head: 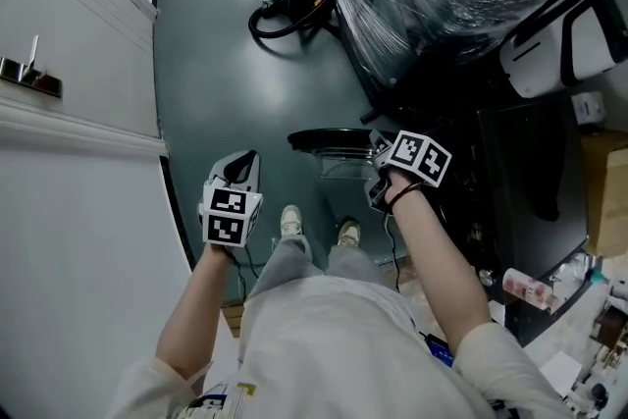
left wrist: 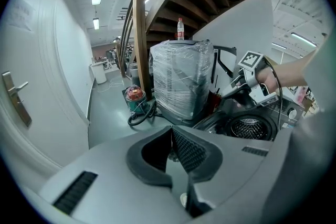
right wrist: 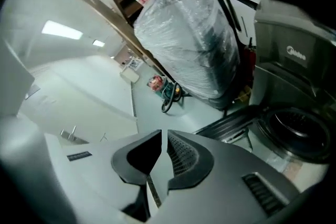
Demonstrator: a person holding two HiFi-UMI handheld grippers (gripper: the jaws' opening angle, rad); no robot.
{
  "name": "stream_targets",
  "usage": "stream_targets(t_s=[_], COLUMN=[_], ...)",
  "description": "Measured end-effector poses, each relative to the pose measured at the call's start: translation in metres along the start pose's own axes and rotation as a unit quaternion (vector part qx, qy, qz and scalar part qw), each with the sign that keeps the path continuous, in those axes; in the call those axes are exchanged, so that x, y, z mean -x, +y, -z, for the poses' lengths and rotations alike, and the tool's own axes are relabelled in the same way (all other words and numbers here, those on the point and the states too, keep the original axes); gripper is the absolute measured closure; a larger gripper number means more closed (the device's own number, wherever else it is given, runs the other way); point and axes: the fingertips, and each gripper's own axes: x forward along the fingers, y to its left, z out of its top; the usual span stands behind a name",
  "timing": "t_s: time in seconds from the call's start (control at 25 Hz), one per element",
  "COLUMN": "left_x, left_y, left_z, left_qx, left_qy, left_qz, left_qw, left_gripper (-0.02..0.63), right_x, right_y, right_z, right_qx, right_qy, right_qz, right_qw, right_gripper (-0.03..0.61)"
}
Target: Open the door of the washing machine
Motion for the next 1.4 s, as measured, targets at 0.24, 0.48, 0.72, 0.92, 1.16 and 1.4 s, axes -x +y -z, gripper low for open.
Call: stream_targets(t_s=[0.24, 0.48, 0.72, 0.92, 1.16, 1.4], left_x=[0.010, 0.031, 0.068, 0.099, 0.135, 0.175], left_y=[-0.004, -0.011, -0.020, -0.031, -0.046, -0.057], left_z=[-0.032, -0.066, -0.110, -0.147, -0.188, -0.223], left_qx=[-0.012, -0.025, -0.053, -0.090, -0.104, -0.122], left_qy=[-0.030, -0.067, -0.120, -0.162, -0.218, -0.270], left_qz=[0.000, -0.004, -0.015, -0.019, -0.014, -0.021], left_qw=[0.9995, 0.9974, 0.9912, 0.9825, 0.9702, 0.9548], left_gripper=[0.594, 0.594, 0.594, 0.594, 0.594, 0.594], right_x=[0.038, 0.086, 0.146, 0.201, 0.274, 0.328], right_y=[0.036, 0.086, 0.136, 0.179, 0.221, 0.242], right_z=[-0.010, -0.020, -0.033, -0.048, -0.067, -0.070], right_qx=[0.152, 0.294, 0.382, 0.396, 0.434, 0.474], right_qy=[-0.024, -0.069, -0.127, -0.181, -0.263, -0.315], right_qz=[-0.042, -0.090, -0.136, -0.189, -0.217, -0.212], right_qw=[0.987, 0.949, 0.905, 0.880, 0.834, 0.794], right_gripper=[0.545, 0.548, 0.549, 0.549, 0.550, 0.551])
